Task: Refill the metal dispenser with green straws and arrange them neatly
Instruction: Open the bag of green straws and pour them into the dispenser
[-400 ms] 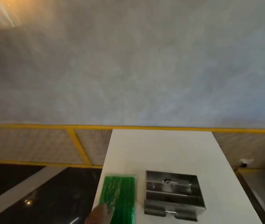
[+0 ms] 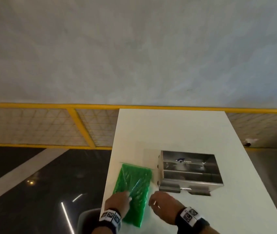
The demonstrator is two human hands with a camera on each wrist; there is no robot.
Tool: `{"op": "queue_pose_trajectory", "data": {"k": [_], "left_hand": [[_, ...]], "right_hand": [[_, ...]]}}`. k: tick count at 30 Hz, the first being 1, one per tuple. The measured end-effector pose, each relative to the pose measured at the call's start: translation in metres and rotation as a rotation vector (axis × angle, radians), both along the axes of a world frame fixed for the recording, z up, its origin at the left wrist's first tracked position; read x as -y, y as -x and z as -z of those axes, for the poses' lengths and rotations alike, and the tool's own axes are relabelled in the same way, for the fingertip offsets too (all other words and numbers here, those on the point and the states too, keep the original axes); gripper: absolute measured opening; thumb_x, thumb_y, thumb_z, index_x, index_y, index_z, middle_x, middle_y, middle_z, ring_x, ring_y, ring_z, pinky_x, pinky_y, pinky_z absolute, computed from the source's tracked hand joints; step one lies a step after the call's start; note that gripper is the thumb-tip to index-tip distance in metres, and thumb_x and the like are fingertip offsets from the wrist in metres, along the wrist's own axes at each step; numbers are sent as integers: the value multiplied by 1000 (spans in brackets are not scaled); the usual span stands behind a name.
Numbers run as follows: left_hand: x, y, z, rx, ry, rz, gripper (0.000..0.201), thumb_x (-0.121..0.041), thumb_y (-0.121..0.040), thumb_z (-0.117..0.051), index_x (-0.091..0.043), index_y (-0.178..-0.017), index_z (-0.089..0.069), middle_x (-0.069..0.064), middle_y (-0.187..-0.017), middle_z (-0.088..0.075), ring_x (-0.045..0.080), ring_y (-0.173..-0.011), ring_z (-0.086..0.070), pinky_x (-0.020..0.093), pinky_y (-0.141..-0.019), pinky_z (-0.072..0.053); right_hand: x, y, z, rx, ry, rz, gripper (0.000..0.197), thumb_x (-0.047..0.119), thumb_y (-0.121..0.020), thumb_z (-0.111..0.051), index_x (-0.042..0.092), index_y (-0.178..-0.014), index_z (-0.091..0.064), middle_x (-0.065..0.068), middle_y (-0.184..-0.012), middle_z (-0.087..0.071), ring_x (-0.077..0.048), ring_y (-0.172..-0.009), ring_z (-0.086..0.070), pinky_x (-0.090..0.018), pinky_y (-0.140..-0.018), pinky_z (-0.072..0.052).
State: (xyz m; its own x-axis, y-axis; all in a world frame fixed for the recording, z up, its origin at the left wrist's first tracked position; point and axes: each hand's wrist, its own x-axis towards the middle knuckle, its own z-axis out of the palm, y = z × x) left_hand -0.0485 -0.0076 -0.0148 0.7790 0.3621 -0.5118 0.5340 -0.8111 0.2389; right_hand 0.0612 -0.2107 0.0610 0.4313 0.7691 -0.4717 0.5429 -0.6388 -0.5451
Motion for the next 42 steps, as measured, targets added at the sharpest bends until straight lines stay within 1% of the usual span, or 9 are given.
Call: {"op": "queue_pose_trajectory", "data": {"k": [4,7,10,13,16,18,28,37,42], "left_hand": [[-17,54,-13,142,26,100,27,-44,-104,-44,-25,-104,-63,-5,-106,-70,12,-90,-66,28,-86,-53],[-26,85,-32,239,-103,252,26,-49,-74,-85,-30,-76,-68,-20,-80,-68,2,-65,-64,20,-56,-50],[-36,104,-31,257,-160,282,39,-51,-49,-97,-33,-61,-64,-24,-64,-64,-3,-59,-62,18,-48,-51],[-46,113,-23,260,-121,245,33,-52,-62,-90,-33,-69,-63,-23,-70,-67,-2,-65,-65,20,-58,-54],[-44,113,-35,293,0,100,25,-57,-90,-63,-33,-83,-60,-17,-85,-64,1,-77,-62,20,-77,-50],[-38,104,-54,394,91,2,30,-62,-95,-54,-33,-85,-54,-18,-81,-55,-2,-69,-53,11,-70,-40],[20,17,-119,611,688,-191,40,-53,-90,-64,-17,-72,-64,7,-65,-64,14,-58,-57,40,-63,-49],[59,17,-130,608,881,-213,21,-31,-88,-64,-17,-72,-64,4,-69,-67,16,-68,-62,26,-71,-49],[76,16,-132,580,870,-234,23,-42,-86,-64,-22,-74,-61,-2,-66,-62,12,-65,-57,29,-67,-47]], "right_hand": [[-44,-8,-1,231,-187,107,33,29,-98,-51,22,-130,-53,4,-134,-45,-14,-119,-48,-29,-106,-44],[-75,-17,-2,228,-34,178,47,36,-102,-46,17,-144,-41,-2,-143,-42,-22,-130,-44,-36,-108,-41],[-93,-13,3,138,52,197,26,29,-101,-47,17,-118,-63,-6,-118,-65,-27,-110,-63,-35,-91,-51],[-96,-9,6,104,15,210,21,21,-97,-54,25,-79,-65,7,-86,-67,-13,-82,-65,-28,-77,-56],[-89,-5,-9,62,-62,254,19,24,-95,-63,27,-77,-67,12,-83,-67,-1,-78,-62,-18,-71,-52],[-79,-1,-24,22,-117,268,16,24,-93,-68,27,-77,-70,13,-82,-70,4,-75,-64,-11,-65,-49],[-21,19,-88,-154,-286,299,13,27,-74,-88,22,-69,-76,7,-74,-74,4,-68,-62,-11,-67,-49],[37,2,-81,-400,-433,378,12,20,-77,-86,15,-73,-75,-2,-74,-74,-10,-67,-66,-27,-71,-58],[49,0,-71,-182,-360,279,18,35,-85,-78,28,-72,-67,0,-73,-69,-1,-61,-56,-21,-62,-52]]}}
